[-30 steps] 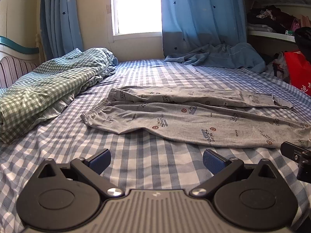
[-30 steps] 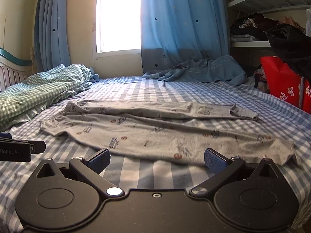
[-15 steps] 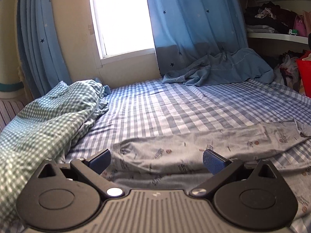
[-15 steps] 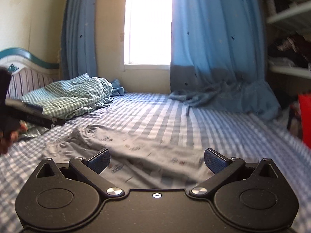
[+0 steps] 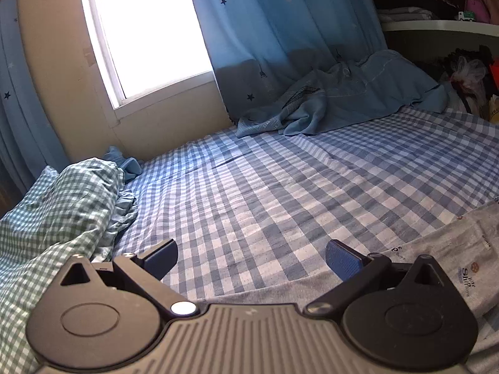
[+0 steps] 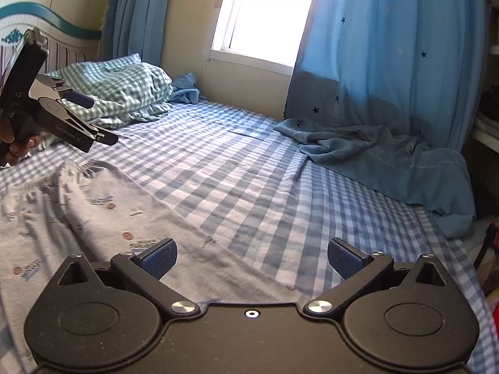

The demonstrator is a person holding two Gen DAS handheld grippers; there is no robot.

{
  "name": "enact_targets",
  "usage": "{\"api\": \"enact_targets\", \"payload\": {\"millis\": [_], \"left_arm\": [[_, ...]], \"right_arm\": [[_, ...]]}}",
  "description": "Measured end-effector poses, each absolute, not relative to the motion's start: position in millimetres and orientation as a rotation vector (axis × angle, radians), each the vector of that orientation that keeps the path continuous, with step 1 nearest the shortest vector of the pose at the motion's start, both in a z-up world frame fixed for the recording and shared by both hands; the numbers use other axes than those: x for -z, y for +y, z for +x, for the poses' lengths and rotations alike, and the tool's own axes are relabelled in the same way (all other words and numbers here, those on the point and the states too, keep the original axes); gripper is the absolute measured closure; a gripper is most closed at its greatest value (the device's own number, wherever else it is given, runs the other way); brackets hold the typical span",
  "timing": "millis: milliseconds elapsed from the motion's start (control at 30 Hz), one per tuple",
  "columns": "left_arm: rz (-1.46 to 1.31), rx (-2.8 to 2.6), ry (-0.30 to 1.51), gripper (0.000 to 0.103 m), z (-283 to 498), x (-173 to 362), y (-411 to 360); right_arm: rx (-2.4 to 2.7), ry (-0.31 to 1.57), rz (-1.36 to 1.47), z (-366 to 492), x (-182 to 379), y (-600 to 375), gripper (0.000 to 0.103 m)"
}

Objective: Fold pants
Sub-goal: 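Move both tools down to the waistband and leg hem of the grey pants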

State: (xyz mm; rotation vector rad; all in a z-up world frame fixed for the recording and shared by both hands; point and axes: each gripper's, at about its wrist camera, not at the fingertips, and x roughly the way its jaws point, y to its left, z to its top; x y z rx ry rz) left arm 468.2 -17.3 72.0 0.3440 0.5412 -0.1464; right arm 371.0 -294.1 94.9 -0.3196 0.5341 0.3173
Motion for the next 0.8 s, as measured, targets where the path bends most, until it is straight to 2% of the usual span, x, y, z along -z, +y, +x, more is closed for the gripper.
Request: {"api": "enact_targets", "payload": {"millis": [367,800], "left_arm": [[0.462,0.157,0.557,0.0,511,-43,-14],[0.591,0.156,0.572,0.0,536,-17,2]], "right_arm": [[-0.367,0.552,-0.389,433,-77,-273,0.0],[-0.539,0.706,-0.242,520,-17,-241,0.001]]}}
